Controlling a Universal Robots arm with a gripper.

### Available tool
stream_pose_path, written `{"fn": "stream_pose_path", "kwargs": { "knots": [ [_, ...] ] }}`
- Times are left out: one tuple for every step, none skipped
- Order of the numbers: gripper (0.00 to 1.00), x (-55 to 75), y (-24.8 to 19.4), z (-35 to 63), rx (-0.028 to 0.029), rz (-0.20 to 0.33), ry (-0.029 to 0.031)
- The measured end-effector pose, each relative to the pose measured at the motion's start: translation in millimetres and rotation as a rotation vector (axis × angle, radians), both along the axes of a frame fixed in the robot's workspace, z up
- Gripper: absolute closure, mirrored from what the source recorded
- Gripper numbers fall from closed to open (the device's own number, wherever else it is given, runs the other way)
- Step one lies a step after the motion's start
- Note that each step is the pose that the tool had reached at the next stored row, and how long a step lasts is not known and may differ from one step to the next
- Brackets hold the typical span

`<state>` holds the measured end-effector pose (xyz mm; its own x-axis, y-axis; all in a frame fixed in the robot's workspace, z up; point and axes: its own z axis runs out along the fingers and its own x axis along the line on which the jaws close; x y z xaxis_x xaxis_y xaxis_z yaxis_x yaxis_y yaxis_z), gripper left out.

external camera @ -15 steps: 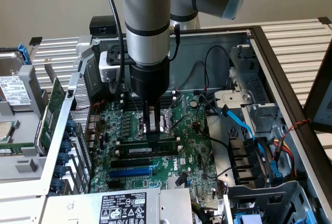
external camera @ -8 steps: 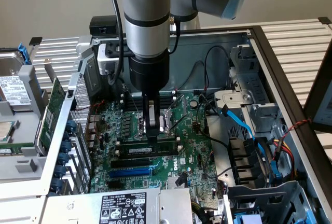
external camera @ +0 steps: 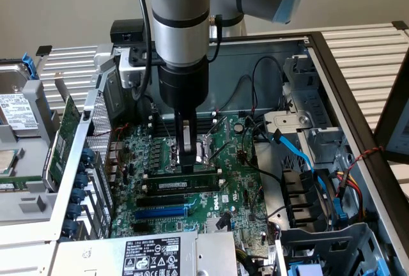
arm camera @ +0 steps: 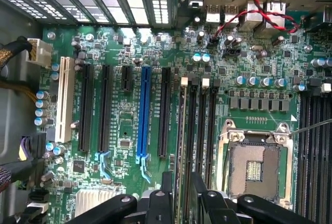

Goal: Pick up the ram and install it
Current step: 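Press down the ram until it locks into place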

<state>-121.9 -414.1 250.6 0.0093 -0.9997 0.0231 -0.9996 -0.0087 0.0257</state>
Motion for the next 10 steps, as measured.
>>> {"fn": "stream_pose_path", "kwargs": {
  "knots": [
    [0.72,0.0,0.0,1.2,0.0001,0.000,0.0000],
    [0.72,0.0,0.0,2.1,0.0000,0.000,0.0000],
    [0.72,0.0,0.0,2.8,0.0000,0.000,0.0001],
    [0.72,0.0,-0.1,3.3,0.0001,0.000,0.0005],
    [0.72,0.0,-0.2,3.4,0.0002,-0.002,0.0016],
    [0.74,0.0,-0.2,3.4,0.0002,-0.004,0.0025],
    [0.80,-0.1,-0.3,3.4,0.0002,-0.007,0.0037],
    [0.80,-0.2,-0.4,3.5,0.0001,-0.010,0.0043],
    [0.87,-0.3,-0.4,3.6,-0.0001,-0.013,0.0044],
    [0.89,-0.6,-0.4,3.5,-0.0001,-0.016,0.0045]
  ]
}}
